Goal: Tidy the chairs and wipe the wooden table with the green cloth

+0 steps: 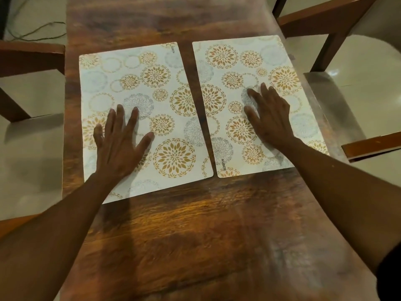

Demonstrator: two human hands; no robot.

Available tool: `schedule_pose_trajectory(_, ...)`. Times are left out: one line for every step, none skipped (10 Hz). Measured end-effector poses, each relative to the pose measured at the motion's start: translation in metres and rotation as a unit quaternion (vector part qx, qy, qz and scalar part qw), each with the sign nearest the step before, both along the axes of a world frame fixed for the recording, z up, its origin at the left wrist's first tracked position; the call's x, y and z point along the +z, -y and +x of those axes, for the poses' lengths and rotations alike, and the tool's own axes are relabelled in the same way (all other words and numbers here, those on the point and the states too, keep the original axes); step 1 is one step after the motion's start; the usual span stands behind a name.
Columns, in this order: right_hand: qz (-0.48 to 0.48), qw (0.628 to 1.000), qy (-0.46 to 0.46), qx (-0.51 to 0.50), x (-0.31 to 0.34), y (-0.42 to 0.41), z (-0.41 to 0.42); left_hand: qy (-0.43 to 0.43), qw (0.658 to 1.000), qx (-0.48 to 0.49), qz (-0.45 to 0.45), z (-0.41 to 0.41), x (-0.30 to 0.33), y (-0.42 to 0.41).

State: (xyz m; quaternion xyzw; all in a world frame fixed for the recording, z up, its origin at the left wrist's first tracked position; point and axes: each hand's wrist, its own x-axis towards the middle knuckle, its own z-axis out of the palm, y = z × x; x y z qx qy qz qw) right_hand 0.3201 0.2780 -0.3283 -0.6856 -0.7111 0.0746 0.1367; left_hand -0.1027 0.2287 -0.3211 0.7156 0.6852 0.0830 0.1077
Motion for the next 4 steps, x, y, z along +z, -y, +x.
schedule_pose_trajectory(-0.009,1.000,-0.003,0.004,0.0015,-0.0052,0.0020,0.000,1.000,-0.005,0.001,-0.0012,0.0001,-0.0024)
schedule_pose_trajectory(-0.001,1.000,0.001,0.010,0.0005,-0.0071,0.0029,-0.010,1.000,-0.006,0.002,0.0001,0.0006,-0.0035)
schedule_pose_trajectory(0.004,1.000,0.000,0.010,0.0006,-0.0092,0.0036,-0.005,1.000,-0.006,0.008,0.0002,0.0032,-0.0062)
schedule_pose_trajectory(0.022,1.000,-0.003,0.011,0.0026,-0.0085,0.0008,-0.012,1.000,-0.009,0.003,0.0027,0.0054,-0.0054)
